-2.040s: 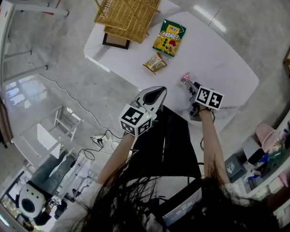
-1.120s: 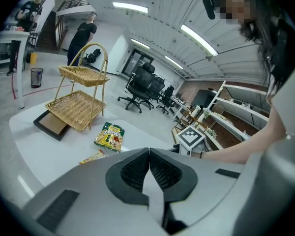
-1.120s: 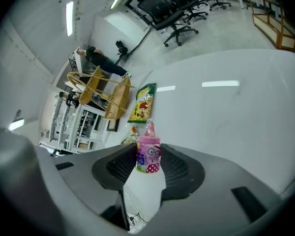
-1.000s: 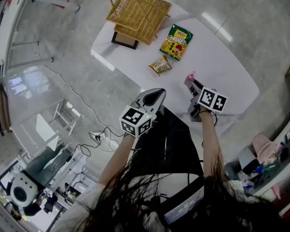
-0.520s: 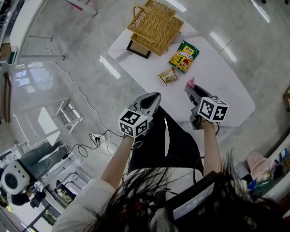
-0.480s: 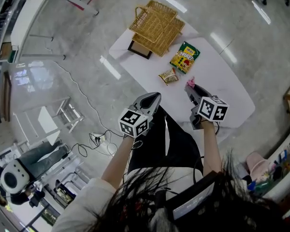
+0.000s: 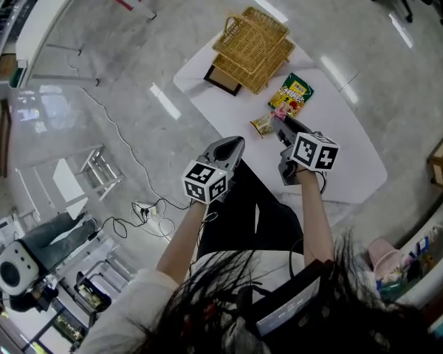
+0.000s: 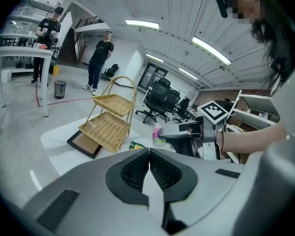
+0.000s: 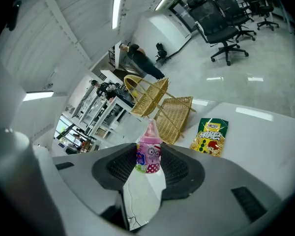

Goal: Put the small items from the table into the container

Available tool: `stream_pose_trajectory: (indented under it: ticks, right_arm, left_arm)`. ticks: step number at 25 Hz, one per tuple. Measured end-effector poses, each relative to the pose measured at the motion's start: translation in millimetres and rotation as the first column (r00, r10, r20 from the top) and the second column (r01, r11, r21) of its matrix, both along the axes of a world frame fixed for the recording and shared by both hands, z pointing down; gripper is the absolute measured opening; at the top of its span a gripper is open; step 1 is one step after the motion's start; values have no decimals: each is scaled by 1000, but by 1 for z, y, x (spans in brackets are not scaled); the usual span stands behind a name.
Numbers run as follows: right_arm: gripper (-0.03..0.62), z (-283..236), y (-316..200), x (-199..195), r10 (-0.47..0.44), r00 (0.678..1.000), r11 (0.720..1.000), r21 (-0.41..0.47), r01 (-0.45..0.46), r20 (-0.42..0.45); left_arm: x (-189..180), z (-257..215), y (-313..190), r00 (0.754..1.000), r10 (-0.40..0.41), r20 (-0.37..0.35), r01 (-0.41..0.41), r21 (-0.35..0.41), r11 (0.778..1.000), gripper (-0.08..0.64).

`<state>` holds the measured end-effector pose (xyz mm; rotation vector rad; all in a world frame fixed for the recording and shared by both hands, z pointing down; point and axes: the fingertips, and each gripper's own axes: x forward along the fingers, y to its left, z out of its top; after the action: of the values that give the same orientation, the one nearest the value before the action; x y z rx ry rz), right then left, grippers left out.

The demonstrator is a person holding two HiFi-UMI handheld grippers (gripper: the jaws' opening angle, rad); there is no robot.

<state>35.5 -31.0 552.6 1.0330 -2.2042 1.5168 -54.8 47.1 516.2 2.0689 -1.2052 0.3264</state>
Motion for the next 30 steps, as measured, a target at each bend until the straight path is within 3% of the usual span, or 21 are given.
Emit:
stream_pose_trajectory:
  ticks: [5, 14, 19, 25, 27, 30]
  right_arm:
    - [160, 22, -31, -30, 12, 999, 999, -32, -14, -49]
    - [160, 83, -67, -63, 103, 992, 985, -132, -113, -79]
    - [160, 111, -82, -80, 191, 980, 960, -197, -197, -48]
    - [161, 134, -108, -85, 348, 937, 908, -243, -340, -13]
    - [200, 139, -110, -87, 353, 935, 903, -259, -343, -9]
    - [207, 141, -106, -88, 342, 940, 904, -266, -335, -24]
  left_arm:
    - [-19, 5, -16, 999, -13, -48, 11, -26, 1000, 6]
    - [-58, 29, -49, 997, 66, -45, -69, -64, 996, 6]
    - [-89, 43, -67, 997, 70, -39, -73, -86, 994, 6]
    - [-116, 58, -84, 998, 54, -41, -58, -112, 992, 6]
    - [-121, 61, -88, 998, 55, -39, -59, -117, 991, 6]
    - [-124, 64, -92, 998, 55, -39, -59, -123, 991, 6]
